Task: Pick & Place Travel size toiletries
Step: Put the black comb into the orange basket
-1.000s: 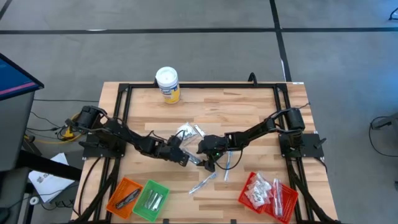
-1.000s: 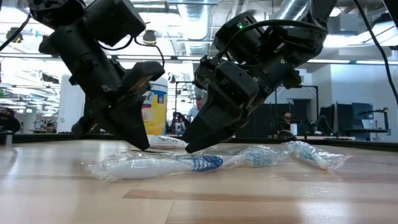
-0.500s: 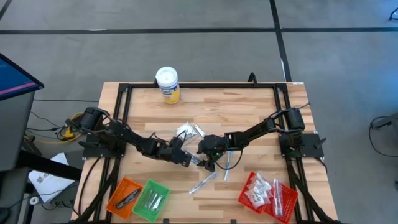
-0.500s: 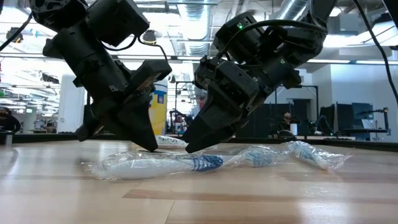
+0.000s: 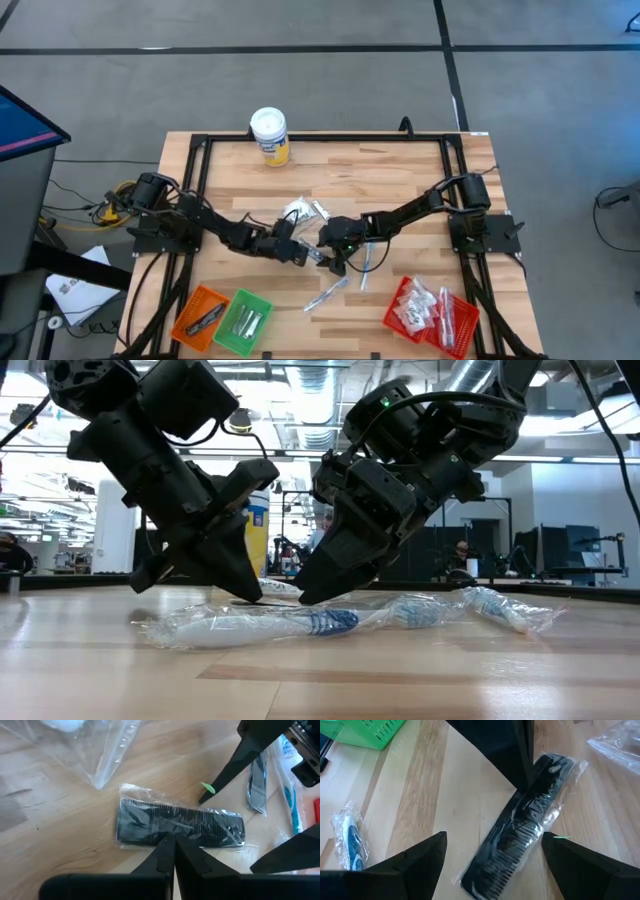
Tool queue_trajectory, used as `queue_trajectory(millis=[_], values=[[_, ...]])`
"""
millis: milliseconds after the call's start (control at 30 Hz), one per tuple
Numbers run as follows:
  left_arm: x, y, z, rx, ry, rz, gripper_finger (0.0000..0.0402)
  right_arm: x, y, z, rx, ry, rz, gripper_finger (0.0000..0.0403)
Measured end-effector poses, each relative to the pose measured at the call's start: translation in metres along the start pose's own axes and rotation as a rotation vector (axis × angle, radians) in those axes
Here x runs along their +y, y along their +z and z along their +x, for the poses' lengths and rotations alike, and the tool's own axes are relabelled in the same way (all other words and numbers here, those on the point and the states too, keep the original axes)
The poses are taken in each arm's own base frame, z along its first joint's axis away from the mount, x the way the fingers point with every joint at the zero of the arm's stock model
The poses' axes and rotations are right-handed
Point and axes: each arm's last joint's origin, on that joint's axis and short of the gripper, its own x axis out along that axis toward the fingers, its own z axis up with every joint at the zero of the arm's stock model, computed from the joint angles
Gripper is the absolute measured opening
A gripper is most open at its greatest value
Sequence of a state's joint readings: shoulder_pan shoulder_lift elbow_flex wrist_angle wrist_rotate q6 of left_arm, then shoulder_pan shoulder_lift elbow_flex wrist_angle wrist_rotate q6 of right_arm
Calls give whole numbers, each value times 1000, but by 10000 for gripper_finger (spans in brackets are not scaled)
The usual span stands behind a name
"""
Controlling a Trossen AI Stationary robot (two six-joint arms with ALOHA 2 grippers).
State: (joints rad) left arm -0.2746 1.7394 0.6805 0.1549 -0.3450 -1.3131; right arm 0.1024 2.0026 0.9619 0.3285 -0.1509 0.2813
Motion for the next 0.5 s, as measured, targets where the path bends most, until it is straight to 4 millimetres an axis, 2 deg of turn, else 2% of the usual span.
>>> queue_trajectory(millis=[233, 500], values=[[-8, 4, -14, -53, -34, 27, 0, 0, 0, 0, 5, -3, 7, 322], [-10, 4, -15, -41, -49, 36, 0, -2, 0, -1, 6, -24, 51, 322]])
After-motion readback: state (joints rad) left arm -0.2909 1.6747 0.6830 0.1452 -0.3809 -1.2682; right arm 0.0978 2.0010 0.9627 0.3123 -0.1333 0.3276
